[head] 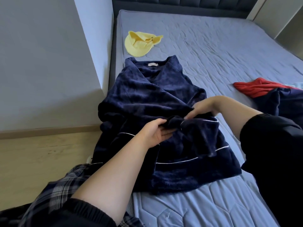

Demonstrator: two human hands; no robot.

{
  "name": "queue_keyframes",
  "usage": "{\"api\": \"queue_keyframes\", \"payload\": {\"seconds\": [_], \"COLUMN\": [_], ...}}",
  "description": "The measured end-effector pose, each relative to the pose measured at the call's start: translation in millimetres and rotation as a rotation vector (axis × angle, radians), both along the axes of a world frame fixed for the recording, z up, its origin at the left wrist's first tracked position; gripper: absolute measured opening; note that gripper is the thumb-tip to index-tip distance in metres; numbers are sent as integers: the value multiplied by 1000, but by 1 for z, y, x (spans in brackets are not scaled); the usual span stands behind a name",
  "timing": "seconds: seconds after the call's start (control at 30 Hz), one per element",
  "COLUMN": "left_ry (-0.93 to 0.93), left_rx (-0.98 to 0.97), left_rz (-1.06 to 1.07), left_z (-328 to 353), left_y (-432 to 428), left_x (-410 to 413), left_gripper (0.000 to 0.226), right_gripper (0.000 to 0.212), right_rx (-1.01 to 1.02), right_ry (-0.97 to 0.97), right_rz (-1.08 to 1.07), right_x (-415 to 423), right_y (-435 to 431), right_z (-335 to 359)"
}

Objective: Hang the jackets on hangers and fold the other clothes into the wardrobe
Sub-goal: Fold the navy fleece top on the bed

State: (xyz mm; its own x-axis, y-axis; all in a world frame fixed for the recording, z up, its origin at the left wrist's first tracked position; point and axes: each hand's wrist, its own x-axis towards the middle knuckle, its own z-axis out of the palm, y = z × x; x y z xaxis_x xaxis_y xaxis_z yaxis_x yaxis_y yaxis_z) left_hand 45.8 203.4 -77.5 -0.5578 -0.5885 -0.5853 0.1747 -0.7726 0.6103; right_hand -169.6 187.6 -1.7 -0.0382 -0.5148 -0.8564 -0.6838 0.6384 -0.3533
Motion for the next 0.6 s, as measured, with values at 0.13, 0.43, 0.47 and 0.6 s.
{"api": "queue_keyframes", "payload": {"seconds": [0.13,0.43,0.47,0.6], "left_ry": [-105,-185,-181,-268], "left_rx": [58,87,97,65], "left_rz": [-49,37,48,189], "left_z": [-13,-23,-20,-22], "left_y": [9,6,5,-4], "left_x": [5,7,8,11], "left_gripper": [28,15,14,24], "right_gripper": [36,35,31,42], "right_rx": [134,-183,-284,-395], "right_ry": [275,315,201,273], "right_rz": [200,65,-84,-155], "right_x": [-5,4,10,18], "right_y": [15,9,6,-5], "right_z": [-22,-57,-58,-72]}}
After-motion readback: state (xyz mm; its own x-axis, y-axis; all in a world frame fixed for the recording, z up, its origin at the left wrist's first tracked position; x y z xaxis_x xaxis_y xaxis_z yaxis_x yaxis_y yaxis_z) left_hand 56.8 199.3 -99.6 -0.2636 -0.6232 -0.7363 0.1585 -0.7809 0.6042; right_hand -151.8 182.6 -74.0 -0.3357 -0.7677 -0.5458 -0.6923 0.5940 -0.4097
